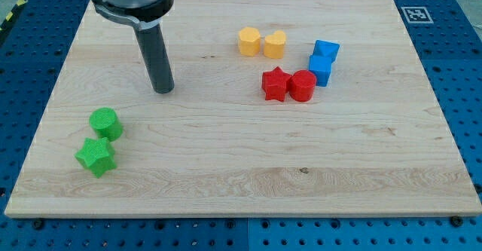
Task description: Touch the left side of the red star
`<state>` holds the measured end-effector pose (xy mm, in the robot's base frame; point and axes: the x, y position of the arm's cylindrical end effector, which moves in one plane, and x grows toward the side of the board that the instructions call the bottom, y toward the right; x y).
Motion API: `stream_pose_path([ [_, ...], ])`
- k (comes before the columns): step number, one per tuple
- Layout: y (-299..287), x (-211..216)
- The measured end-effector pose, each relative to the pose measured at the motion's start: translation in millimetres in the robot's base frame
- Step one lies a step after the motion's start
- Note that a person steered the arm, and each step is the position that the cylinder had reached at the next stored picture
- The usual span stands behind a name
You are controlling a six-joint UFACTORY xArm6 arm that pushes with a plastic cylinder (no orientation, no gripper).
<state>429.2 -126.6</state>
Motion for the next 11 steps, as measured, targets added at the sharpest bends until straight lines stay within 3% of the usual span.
stream_pose_path([
  [4, 21.6, 0.0],
  [11, 121.0, 0.0],
])
